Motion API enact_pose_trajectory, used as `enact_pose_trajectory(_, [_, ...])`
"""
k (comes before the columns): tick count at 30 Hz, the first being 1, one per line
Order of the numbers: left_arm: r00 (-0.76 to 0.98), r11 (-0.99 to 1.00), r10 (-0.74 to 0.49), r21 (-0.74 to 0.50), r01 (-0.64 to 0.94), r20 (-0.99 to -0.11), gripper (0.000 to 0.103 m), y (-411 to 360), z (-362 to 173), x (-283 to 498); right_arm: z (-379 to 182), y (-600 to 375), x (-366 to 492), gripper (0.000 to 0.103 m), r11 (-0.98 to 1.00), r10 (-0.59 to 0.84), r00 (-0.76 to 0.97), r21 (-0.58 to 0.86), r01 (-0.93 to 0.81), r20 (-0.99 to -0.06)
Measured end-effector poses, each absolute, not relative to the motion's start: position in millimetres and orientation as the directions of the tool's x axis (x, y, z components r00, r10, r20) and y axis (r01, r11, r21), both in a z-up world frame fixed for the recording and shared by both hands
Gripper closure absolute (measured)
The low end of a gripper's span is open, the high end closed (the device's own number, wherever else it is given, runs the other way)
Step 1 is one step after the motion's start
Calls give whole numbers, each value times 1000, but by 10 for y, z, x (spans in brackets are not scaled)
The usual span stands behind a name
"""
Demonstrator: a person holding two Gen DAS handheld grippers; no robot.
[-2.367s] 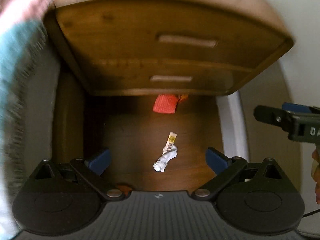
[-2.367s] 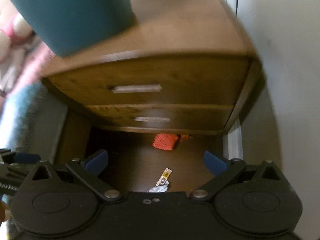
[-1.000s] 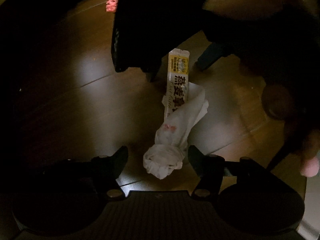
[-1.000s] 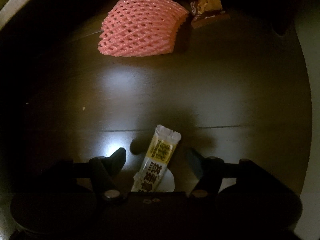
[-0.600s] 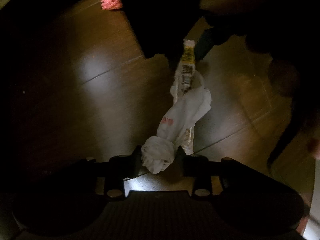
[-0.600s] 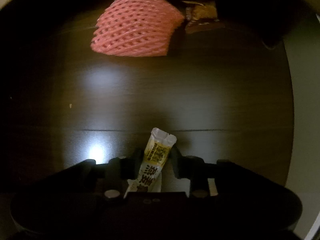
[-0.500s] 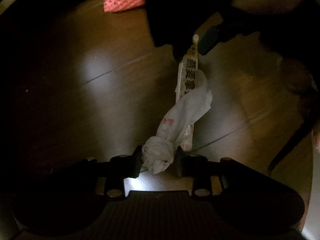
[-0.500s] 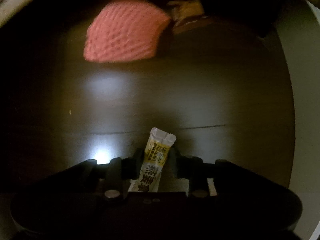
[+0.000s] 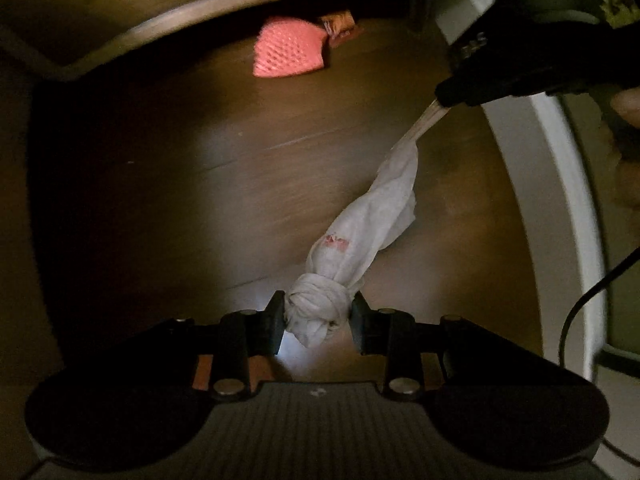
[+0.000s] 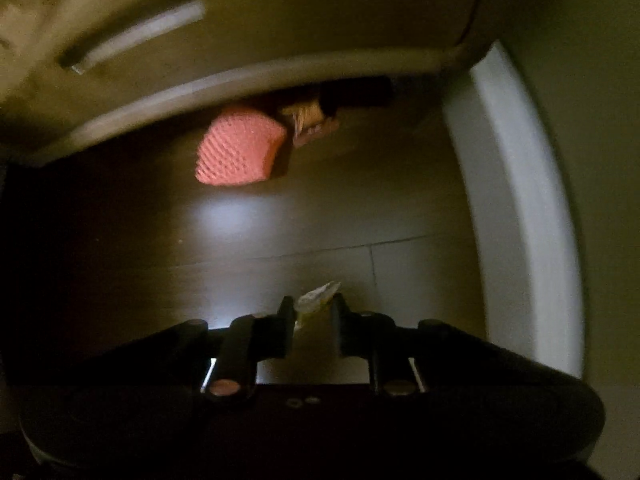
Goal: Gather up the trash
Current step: 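Lift the tissue and yellow wrapper up over the teal wastebasket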
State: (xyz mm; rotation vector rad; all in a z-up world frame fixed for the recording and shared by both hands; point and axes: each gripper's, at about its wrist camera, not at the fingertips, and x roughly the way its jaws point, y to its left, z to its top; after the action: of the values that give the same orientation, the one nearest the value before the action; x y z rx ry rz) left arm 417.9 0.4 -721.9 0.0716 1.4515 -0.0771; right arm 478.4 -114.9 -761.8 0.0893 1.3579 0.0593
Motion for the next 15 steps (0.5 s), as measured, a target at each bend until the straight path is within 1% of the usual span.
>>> enact_pose_trajectory(6, [164,997,9,21,74,-986,72,140,-6254,4042,-6720,-1181,4621,87,993,107,283,114,8,-953])
enact_pose_trajectory(15, [289,999,34,38,7,-957,71,369,-4615,4122,-4948,-1222,4438,88,989,145,404,149,-21,-903])
